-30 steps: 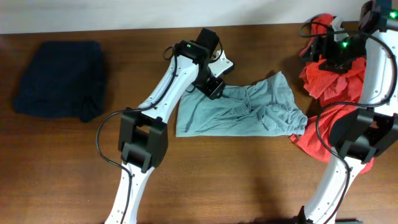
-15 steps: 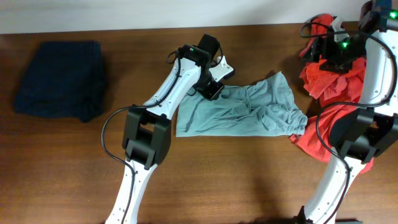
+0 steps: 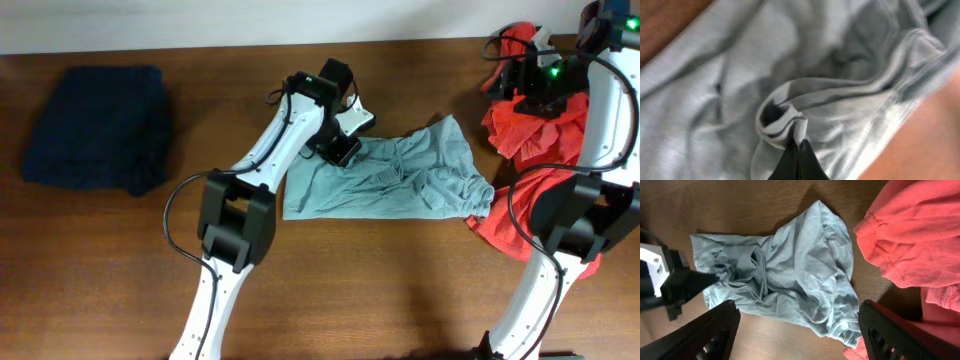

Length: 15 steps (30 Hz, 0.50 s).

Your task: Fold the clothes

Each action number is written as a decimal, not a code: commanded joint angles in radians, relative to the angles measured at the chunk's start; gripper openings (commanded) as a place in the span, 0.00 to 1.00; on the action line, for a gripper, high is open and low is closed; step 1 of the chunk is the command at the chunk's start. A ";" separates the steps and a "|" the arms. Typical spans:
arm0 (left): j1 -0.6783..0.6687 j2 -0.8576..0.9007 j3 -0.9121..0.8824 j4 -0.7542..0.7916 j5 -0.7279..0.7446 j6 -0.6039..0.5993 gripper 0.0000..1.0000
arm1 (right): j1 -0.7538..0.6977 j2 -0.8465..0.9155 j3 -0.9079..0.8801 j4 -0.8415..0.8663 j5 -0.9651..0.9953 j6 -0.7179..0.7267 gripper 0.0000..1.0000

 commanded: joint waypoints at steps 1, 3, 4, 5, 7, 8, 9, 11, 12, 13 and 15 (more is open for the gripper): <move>-0.043 -0.049 0.067 -0.037 0.041 -0.011 0.01 | 0.005 -0.023 0.011 -0.002 0.008 -0.011 0.79; -0.066 -0.060 0.074 -0.046 0.041 -0.011 0.01 | 0.005 -0.023 0.011 -0.002 0.008 -0.011 0.79; -0.084 -0.068 0.074 -0.045 0.040 -0.011 0.01 | 0.005 -0.023 0.011 -0.002 0.008 -0.011 0.79; -0.095 -0.072 0.074 -0.045 0.040 -0.011 0.01 | 0.005 -0.023 0.011 -0.002 0.008 -0.011 0.79; -0.114 -0.076 0.074 -0.046 0.040 -0.011 0.01 | 0.005 -0.023 0.011 -0.002 0.008 -0.011 0.79; -0.131 -0.076 0.074 -0.053 0.040 -0.011 0.01 | 0.005 -0.023 0.011 -0.001 0.008 -0.011 0.79; -0.142 -0.076 0.074 -0.059 0.040 -0.011 0.01 | 0.005 -0.023 0.011 0.000 0.008 -0.011 0.79; -0.169 -0.076 0.074 -0.077 0.040 -0.011 0.01 | 0.005 -0.023 0.011 0.001 0.008 -0.011 0.79; -0.180 -0.076 0.074 -0.082 0.040 -0.011 0.01 | 0.005 -0.023 0.011 0.002 0.008 -0.011 0.79; -0.192 -0.076 0.074 -0.087 0.040 -0.011 0.01 | 0.005 -0.023 0.011 0.003 0.008 -0.011 0.79; -0.219 -0.076 0.073 -0.092 0.040 -0.011 0.01 | 0.005 -0.023 0.011 0.005 0.008 -0.011 0.79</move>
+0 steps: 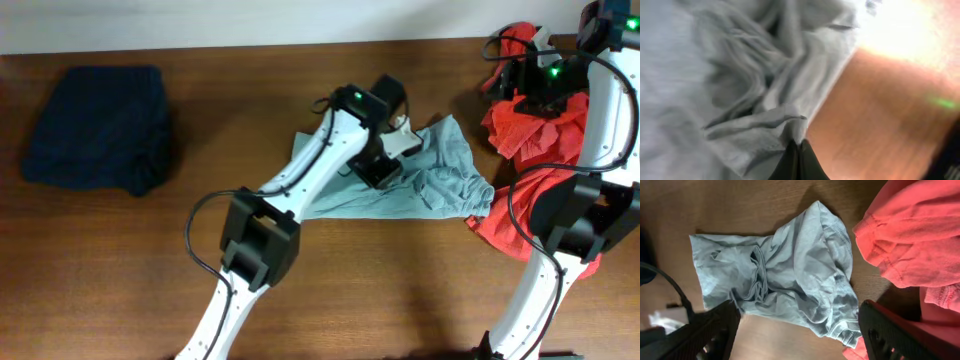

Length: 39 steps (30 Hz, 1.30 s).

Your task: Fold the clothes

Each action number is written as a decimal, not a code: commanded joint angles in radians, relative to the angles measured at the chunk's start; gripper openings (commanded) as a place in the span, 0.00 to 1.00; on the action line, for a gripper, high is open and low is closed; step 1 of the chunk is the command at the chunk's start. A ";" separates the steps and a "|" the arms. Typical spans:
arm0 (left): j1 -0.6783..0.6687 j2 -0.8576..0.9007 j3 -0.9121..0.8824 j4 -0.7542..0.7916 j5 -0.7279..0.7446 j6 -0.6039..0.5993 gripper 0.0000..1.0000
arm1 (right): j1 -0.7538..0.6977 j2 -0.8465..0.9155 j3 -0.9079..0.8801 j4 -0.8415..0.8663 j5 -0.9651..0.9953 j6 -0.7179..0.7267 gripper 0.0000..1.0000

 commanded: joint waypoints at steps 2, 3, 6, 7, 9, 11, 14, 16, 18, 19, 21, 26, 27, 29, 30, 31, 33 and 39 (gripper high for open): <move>-0.060 -0.040 0.020 -0.008 0.018 -0.008 0.01 | 0.005 -0.023 0.011 0.003 0.005 -0.011 0.79; -0.073 -0.040 0.020 -0.008 0.018 -0.008 0.05 | 0.005 -0.023 0.011 0.003 0.005 -0.011 0.80; -0.113 -0.040 0.017 -0.007 -0.013 -0.005 0.54 | 0.005 -0.023 0.011 0.003 0.005 -0.011 0.79; -0.121 -0.040 0.017 -0.007 -0.026 -0.005 0.62 | 0.005 -0.023 0.011 0.003 0.005 -0.011 0.80; -0.134 -0.040 0.017 -0.006 -0.046 -0.005 0.76 | 0.005 -0.023 0.011 0.003 0.005 -0.011 0.80; -0.142 -0.040 0.017 -0.003 -0.053 -0.005 0.83 | 0.005 -0.023 0.011 0.003 0.005 -0.011 0.80; -0.140 -0.040 0.017 0.006 -0.053 -0.005 0.87 | 0.005 -0.023 0.011 0.002 0.005 -0.011 0.79; -0.127 -0.042 0.020 0.008 -0.053 -0.008 0.98 | 0.005 -0.023 0.011 -0.003 0.004 -0.011 0.79; -0.101 -0.050 0.027 0.008 -0.053 -0.040 0.99 | 0.005 -0.023 0.011 -0.016 -0.008 -0.011 0.78; -0.085 -0.055 0.033 0.008 -0.052 -0.060 0.99 | 0.003 -0.023 0.011 -0.025 -0.020 -0.011 0.78; -0.042 -0.066 0.050 0.008 -0.052 -0.103 0.99 | 0.003 -0.025 0.011 -0.047 -0.033 -0.011 0.73; 0.076 -0.077 0.065 0.017 -0.048 -0.166 0.99 | 0.006 -0.031 0.011 -0.103 -0.029 -0.011 0.72; 0.105 -0.071 0.064 0.011 -0.049 -0.167 0.99 | 0.006 -0.031 0.011 -0.104 -0.029 -0.011 0.70; 0.140 -0.060 0.062 -0.002 -0.049 -0.175 0.99 | 0.005 -0.031 0.011 -0.104 -0.029 -0.011 0.70; 0.150 -0.055 0.062 -0.005 -0.049 -0.175 0.99 | 0.005 -0.031 0.011 -0.104 -0.029 -0.011 0.70; 0.160 -0.047 0.062 -0.006 -0.049 -0.176 0.99 | 0.005 -0.031 0.011 -0.104 -0.029 -0.011 0.70; 0.174 -0.024 0.062 0.001 -0.051 -0.190 0.94 | 0.006 -0.031 0.011 -0.104 -0.029 -0.011 0.70; 0.185 0.069 0.062 0.018 -0.144 -0.236 0.39 | 0.006 -0.031 0.011 -0.104 -0.029 -0.011 0.72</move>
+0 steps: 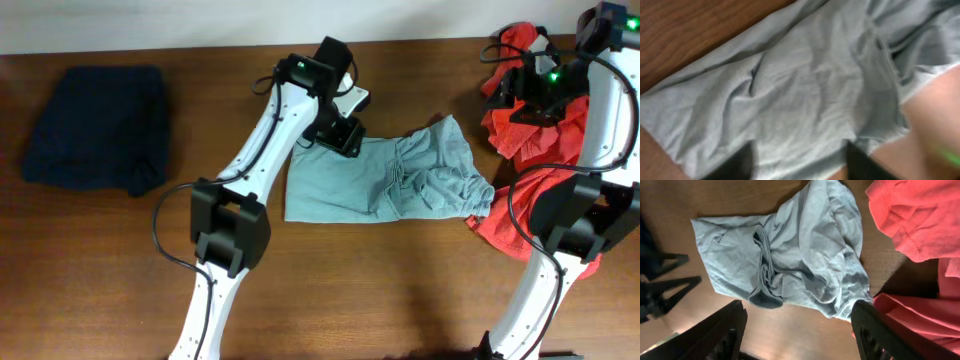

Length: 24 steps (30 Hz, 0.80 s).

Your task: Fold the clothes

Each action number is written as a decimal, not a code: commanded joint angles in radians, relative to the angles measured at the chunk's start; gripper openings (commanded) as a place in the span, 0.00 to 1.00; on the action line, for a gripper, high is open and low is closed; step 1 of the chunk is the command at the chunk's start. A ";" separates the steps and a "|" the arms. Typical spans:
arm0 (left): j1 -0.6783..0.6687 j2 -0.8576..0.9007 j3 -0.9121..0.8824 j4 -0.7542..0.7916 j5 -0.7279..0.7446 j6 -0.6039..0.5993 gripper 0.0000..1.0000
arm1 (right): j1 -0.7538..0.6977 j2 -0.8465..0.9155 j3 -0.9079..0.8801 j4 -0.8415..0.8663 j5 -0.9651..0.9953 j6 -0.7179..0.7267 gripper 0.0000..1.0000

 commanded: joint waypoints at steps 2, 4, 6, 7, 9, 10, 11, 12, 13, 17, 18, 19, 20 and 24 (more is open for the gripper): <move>-0.003 0.110 0.009 0.003 -0.140 -0.054 0.35 | 0.006 -0.031 0.011 -0.006 -0.020 -0.011 0.73; -0.003 0.128 0.009 0.005 -0.214 -0.093 0.35 | 0.006 -0.031 0.011 -0.006 -0.020 -0.011 0.75; 0.002 0.137 0.009 0.006 -0.261 -0.112 0.36 | 0.006 -0.031 0.011 -0.006 -0.020 -0.011 0.75; 0.006 0.138 0.009 0.007 -0.264 -0.113 0.36 | 0.006 -0.031 0.011 -0.006 -0.020 -0.011 0.75; 0.022 0.138 0.009 0.009 -0.268 -0.150 0.36 | 0.009 -0.031 0.011 -0.006 -0.020 -0.011 0.75; 0.030 0.137 0.009 0.009 -0.267 -0.163 0.36 | 0.011 -0.031 0.011 -0.006 -0.019 -0.011 0.75; 0.042 0.137 0.009 0.008 -0.263 -0.174 0.36 | 0.014 -0.031 0.011 -0.006 -0.015 -0.011 0.75; 0.055 0.137 0.009 0.004 -0.255 -0.179 0.36 | 0.018 -0.031 0.011 -0.006 -0.009 -0.011 0.75; 0.068 0.137 0.009 -0.003 -0.243 -0.180 0.36 | 0.021 -0.031 0.011 -0.006 0.002 -0.011 0.76; 0.123 0.137 0.009 -0.035 -0.187 -0.181 0.37 | 0.039 -0.031 0.011 -0.006 0.049 -0.011 0.76; 0.134 0.137 0.009 -0.037 -0.176 -0.183 0.38 | 0.043 -0.031 0.011 -0.006 0.055 -0.011 0.77; 0.145 0.137 0.009 -0.036 -0.162 -0.183 0.40 | 0.045 -0.031 0.011 -0.006 0.061 -0.011 0.77; 0.154 0.137 0.009 -0.035 -0.150 -0.183 0.40 | 0.050 -0.031 0.011 -0.006 0.067 -0.011 0.78; 0.180 0.137 0.009 -0.040 -0.121 -0.179 0.42 | 0.050 -0.031 0.011 -0.004 0.067 -0.011 0.79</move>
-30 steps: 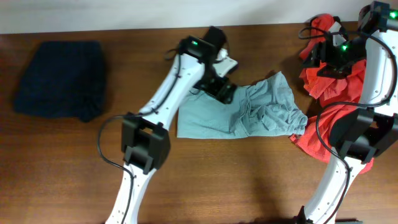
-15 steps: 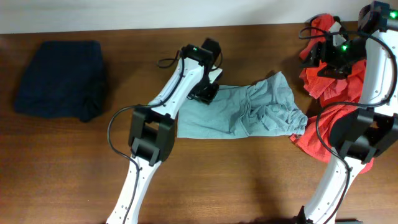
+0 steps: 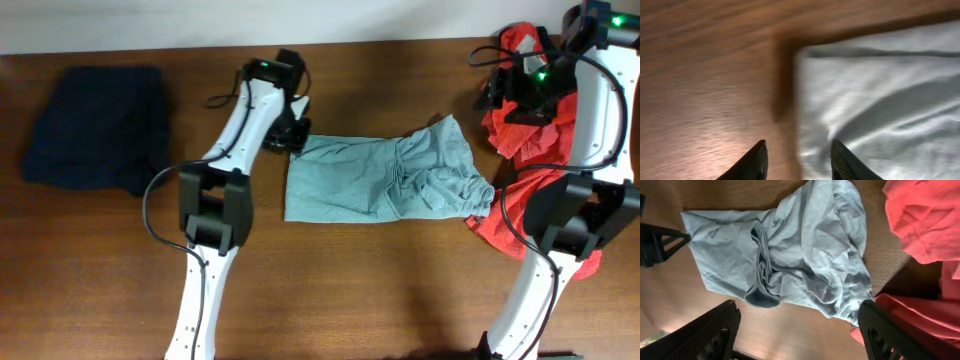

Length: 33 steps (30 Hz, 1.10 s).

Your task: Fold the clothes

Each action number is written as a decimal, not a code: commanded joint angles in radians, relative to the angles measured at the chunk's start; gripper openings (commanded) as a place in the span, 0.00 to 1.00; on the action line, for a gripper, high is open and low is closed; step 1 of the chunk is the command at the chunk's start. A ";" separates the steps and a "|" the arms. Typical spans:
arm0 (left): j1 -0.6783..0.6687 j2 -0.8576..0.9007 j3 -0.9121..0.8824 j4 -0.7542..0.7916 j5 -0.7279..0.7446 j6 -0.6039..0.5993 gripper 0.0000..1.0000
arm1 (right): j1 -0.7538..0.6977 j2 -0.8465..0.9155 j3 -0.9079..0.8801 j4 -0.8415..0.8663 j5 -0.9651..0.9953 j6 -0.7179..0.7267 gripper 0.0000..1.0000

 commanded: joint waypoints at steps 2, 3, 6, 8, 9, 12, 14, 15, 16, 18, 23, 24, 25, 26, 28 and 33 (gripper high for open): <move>0.012 -0.007 0.008 -0.033 0.068 0.003 0.43 | 0.005 -0.031 0.011 -0.002 0.020 -0.011 0.79; 0.012 -0.007 0.008 -0.050 0.069 0.013 0.43 | 0.005 -0.031 0.011 -0.003 0.020 -0.011 0.79; 0.010 -0.006 0.008 -0.102 0.077 0.022 0.43 | 0.005 -0.031 0.011 -0.003 0.019 -0.011 0.79; 0.010 -0.006 0.008 -0.141 0.112 0.049 0.42 | 0.005 -0.031 0.011 -0.003 0.019 -0.011 0.79; 0.010 -0.006 0.008 -0.153 0.126 0.062 0.42 | 0.005 -0.031 0.011 -0.003 0.019 -0.011 0.79; 0.010 -0.006 0.006 -0.167 0.135 0.072 0.41 | 0.005 -0.031 0.011 -0.003 0.019 -0.011 0.79; 0.010 -0.006 -0.003 -0.152 0.135 0.074 0.38 | 0.005 -0.031 0.011 -0.005 0.019 -0.011 0.79; 0.010 -0.006 -0.010 -0.143 0.135 0.074 0.36 | 0.005 -0.031 0.011 -0.006 0.019 -0.011 0.79; 0.010 -0.006 -0.019 -0.133 0.135 0.074 0.36 | 0.005 -0.031 0.011 -0.006 0.019 -0.011 0.79; 0.010 -0.006 -0.058 -0.106 0.136 0.074 0.36 | 0.005 -0.031 0.011 -0.006 0.019 -0.011 0.79; 0.010 -0.006 -0.158 -0.049 0.154 0.074 0.36 | 0.005 -0.031 0.011 -0.005 0.019 -0.011 0.80; 0.010 -0.006 -0.173 -0.034 0.154 0.074 0.36 | 0.005 -0.031 0.011 -0.005 0.019 -0.011 0.79; 0.010 -0.006 -0.187 -0.019 0.154 0.074 0.36 | 0.005 -0.031 0.011 -0.005 0.019 -0.011 0.79; 0.010 -0.006 -0.195 -0.008 0.155 0.074 0.28 | 0.005 -0.031 0.011 -0.005 0.019 -0.011 0.79; 0.010 -0.006 -0.203 0.003 0.154 0.074 0.05 | 0.005 -0.031 0.011 -0.006 0.019 -0.011 0.79; 0.018 -0.006 -0.203 0.000 0.153 0.074 0.01 | 0.005 -0.031 0.011 -0.006 0.019 -0.011 0.79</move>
